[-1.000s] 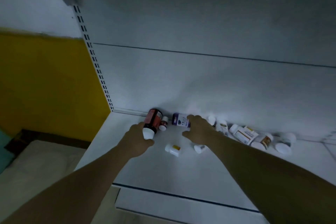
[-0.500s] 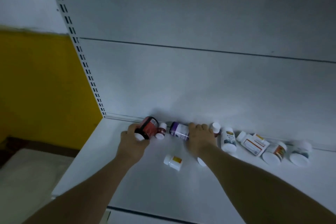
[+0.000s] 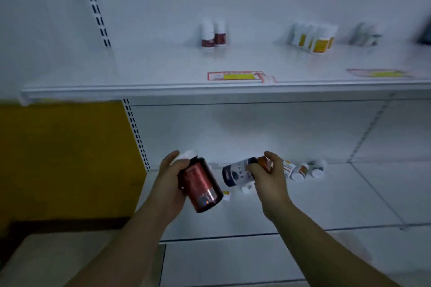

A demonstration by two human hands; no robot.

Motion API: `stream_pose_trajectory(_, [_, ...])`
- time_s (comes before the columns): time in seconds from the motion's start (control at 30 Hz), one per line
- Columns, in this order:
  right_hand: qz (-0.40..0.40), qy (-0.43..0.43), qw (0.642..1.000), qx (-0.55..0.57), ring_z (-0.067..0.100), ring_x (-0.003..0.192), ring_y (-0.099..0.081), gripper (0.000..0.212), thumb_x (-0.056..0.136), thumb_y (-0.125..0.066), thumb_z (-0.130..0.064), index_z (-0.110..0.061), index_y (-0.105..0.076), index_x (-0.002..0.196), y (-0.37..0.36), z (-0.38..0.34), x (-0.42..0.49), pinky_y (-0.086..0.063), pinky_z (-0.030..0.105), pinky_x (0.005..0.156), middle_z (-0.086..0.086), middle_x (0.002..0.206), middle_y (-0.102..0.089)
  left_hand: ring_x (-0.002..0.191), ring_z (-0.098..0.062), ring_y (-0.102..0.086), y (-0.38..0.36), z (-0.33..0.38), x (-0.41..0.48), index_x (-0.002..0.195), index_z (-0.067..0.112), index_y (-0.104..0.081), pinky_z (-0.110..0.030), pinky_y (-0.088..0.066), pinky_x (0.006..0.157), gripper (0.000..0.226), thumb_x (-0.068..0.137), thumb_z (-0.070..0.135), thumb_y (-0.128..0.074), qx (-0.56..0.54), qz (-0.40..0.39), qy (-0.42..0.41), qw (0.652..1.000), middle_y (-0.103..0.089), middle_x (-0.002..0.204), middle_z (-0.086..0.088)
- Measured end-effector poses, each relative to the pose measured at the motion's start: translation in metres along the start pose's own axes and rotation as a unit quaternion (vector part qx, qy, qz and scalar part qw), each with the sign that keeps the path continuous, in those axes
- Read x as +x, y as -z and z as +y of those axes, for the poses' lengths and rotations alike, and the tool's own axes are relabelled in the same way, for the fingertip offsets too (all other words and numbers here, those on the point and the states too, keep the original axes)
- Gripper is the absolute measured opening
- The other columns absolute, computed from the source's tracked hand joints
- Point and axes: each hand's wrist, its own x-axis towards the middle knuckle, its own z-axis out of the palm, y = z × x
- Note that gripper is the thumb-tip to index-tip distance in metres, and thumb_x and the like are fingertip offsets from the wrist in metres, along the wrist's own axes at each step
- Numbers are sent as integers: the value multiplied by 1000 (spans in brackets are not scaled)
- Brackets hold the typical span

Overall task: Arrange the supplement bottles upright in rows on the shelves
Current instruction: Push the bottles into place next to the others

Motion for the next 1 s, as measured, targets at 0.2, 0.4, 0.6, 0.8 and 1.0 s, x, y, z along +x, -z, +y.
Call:
stream_pose_trajectory(0.2, [75,-42,976,201,23,76,-66,27,88,-60,-20,-10,-56,113,64,-57,-78,-54,33,66,11,92,-69,73,-27,-70,-72,-5,-62,90,8,-73,-40,-56,63,32,90,30,-49,-68,-139,132,979,-71,83,-12])
stream_pose_trajectory(0.4, [16,-30,937,347,25,58,-64,45,93,-46,-44,-3,-64,96,150,-116,-121,-55,31,54,13,77,-70,84,-35,-66,-163,-24,-108,109,1,-63,-47,-56,74,55,90,50,-44,-54,-261,208,941,-67,97,-19])
stream_pose_trajectory(0.6, [46,80,942,322,24,64,-65,60,66,-69,-38,-8,-54,116,280,-170,-151,-55,31,55,13,82,-62,76,-35,-69,-295,-73,-165,109,7,-56,-48,-57,69,49,70,36,-63,-2,-367,211,906,-70,87,-21])
stream_pose_trajectory(0.8, [112,168,950,238,30,84,-70,41,81,-57,-34,-13,-54,116,430,-217,-175,-57,36,62,17,102,-69,86,-34,-65,-432,-151,-204,116,4,-61,-49,-52,83,51,77,35,-55,-24,-467,237,852,-65,102,-19])
stream_pose_trajectory(1.0, [133,188,956,183,17,64,-67,46,69,-63,-32,-14,-55,110,534,-249,-171,-56,31,56,5,72,-70,83,-33,-66,-527,-212,-228,124,8,-51,-45,-56,69,58,77,41,-60,-41,-510,257,820,-67,99,-20])
